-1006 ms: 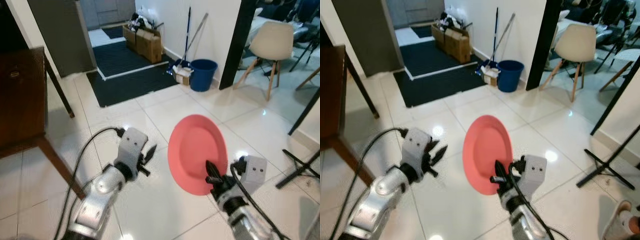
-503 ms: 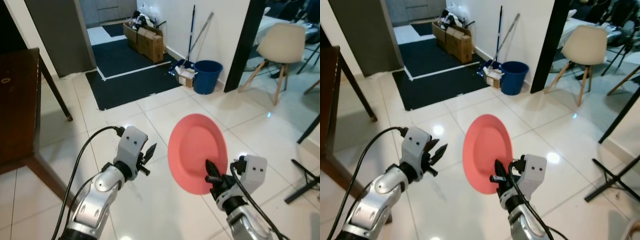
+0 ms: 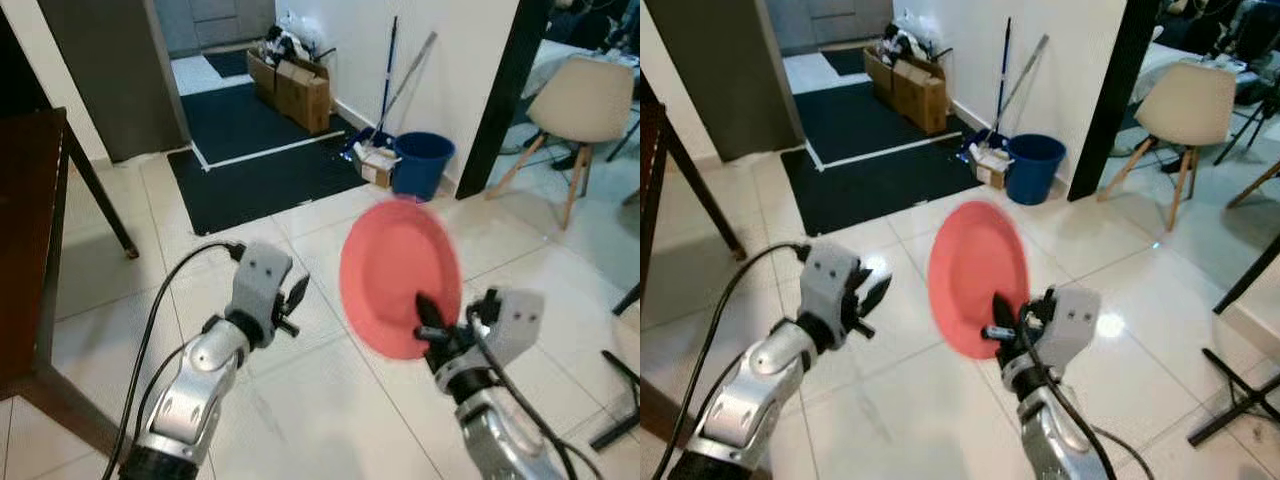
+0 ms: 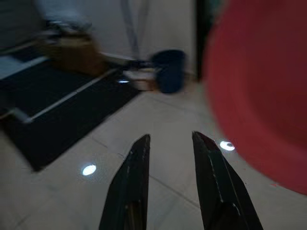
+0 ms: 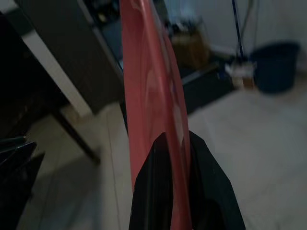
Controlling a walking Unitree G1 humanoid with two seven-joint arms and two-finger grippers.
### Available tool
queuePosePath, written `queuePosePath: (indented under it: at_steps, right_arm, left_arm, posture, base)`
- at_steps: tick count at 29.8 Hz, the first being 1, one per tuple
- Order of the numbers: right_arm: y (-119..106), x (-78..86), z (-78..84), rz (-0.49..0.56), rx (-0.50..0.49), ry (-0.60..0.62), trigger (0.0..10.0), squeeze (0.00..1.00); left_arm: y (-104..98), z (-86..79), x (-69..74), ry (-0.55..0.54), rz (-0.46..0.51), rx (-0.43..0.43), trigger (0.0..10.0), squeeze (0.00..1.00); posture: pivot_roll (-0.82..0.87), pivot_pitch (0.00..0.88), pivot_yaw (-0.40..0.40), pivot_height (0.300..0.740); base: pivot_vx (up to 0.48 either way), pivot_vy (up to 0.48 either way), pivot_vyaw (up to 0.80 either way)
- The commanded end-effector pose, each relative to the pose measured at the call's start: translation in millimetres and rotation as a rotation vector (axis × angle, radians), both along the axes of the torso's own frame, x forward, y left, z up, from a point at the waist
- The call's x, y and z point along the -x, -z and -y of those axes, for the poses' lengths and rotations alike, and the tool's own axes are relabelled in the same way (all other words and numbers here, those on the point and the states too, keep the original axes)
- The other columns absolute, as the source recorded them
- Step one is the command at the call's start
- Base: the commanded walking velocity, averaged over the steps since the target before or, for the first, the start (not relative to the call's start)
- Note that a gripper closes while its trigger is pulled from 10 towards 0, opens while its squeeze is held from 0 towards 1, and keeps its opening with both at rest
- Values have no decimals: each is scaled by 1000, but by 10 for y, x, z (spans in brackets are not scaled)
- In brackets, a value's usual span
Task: Setting the table
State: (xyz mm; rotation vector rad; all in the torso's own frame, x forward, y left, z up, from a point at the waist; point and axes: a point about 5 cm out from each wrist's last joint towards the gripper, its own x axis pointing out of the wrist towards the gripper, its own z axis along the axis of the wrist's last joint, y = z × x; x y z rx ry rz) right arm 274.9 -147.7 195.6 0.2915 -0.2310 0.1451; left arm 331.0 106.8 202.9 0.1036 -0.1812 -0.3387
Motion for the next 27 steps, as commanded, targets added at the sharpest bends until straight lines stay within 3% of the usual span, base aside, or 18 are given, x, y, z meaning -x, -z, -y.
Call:
queuePosePath:
  at_steps: [1,6,15,23,27]
  right_arm:
    - [-47,-4,14,24,3,22,10000,0]
    - [-102,-54,-68,45,1,-10,10000,0]
    - [-118,-58,-134,49,31,-58,10000,0]
    - [15,-31,-146,-6,41,-93,10000,0]
    - [65,-32,-174,-26,42,-122,10000,0]
  left_arm:
    - [-38,-183,-12,-126,-12,44,10000,0]
    - [-21,-345,69,-235,-22,74,10000,0]
    - [56,-406,77,-295,-60,94,10000,0]
    - [69,-521,105,-372,-68,105,10000,0]
    - [64,-699,115,-449,-58,99,10000,0]
  posture:
    - [-9,90,135,740]
    - [19,95,117,740]
    - [17,112,96,740]
    - [23,123,61,740]
    - [37,125,36,740]
  base:
    - [480,0,0]
    - [480,0,0]
    - [480,0,0]
    - [480,0,0]
    - [480,0,0]
